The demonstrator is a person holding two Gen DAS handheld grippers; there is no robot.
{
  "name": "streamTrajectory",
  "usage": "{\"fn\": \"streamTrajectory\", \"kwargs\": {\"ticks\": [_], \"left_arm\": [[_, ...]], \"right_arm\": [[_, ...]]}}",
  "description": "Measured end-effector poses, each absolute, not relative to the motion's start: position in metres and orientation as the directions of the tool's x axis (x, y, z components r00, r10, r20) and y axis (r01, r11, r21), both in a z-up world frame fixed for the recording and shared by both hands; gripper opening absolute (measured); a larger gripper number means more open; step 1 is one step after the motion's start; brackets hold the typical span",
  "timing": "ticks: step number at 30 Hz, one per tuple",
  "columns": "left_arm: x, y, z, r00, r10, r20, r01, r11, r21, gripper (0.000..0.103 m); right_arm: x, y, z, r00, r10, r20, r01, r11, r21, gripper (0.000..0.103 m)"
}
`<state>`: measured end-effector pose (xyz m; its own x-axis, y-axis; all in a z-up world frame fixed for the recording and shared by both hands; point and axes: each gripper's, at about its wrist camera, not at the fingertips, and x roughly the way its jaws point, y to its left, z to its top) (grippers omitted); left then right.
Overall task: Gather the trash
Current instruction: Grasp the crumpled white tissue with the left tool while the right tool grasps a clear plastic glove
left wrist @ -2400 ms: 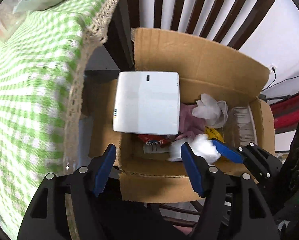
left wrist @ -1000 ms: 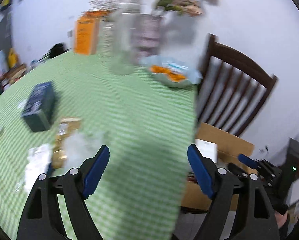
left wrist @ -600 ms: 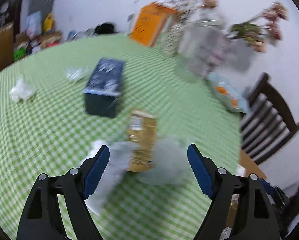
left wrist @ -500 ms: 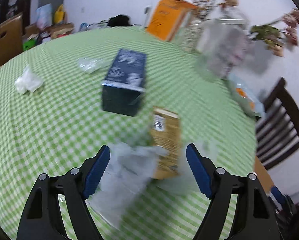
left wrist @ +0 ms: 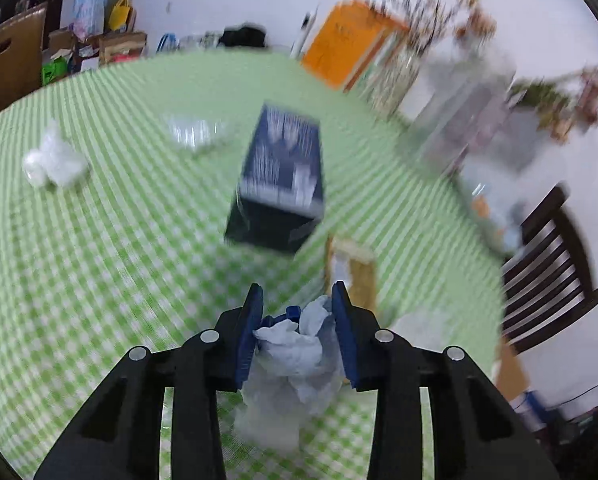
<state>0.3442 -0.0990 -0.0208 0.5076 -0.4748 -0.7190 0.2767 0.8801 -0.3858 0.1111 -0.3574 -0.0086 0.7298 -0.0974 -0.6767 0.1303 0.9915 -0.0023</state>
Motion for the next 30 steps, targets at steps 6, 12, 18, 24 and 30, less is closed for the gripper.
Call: {"fn": "streamTrajectory", "kwargs": {"ticks": [6, 12, 18, 24, 30], "left_arm": [[0.345, -0.051, 0.013, 0.543, -0.583, -0.604, 0.288, 0.805, -0.518, 0.033], [0.366, -0.062, -0.029, 0.400, -0.561, -0.725, 0.301, 0.827, -0.475, 0.033], [0.377, -0.081, -0.070, 0.355, -0.456, -0.816, 0.269, 0.886, -0.377, 0.056], [0.382, -0.064, -0.071, 0.369, -0.495, -0.787, 0.266, 0.867, -0.420, 0.074], [0.382, -0.048, -0.061, 0.410, -0.508, -0.757, 0.212, 0.861, -0.462, 0.062]], "right_arm": [[0.148, -0.318, 0.005, 0.747, -0.022, -0.665, 0.019, 1.000, -0.012, 0.048], [0.196, -0.265, 0.015, 0.752, 0.094, -0.653, -0.119, 0.993, 0.006, 0.048], [0.217, -0.223, 0.004, 0.726, 0.143, -0.673, -0.191, 0.982, 0.003, 0.048], [0.221, -0.228, -0.003, 0.717, 0.125, -0.686, -0.164, 0.986, 0.009, 0.048], [0.235, -0.242, -0.021, 0.717, 0.059, -0.694, -0.100, 0.995, -0.019, 0.054]]}}
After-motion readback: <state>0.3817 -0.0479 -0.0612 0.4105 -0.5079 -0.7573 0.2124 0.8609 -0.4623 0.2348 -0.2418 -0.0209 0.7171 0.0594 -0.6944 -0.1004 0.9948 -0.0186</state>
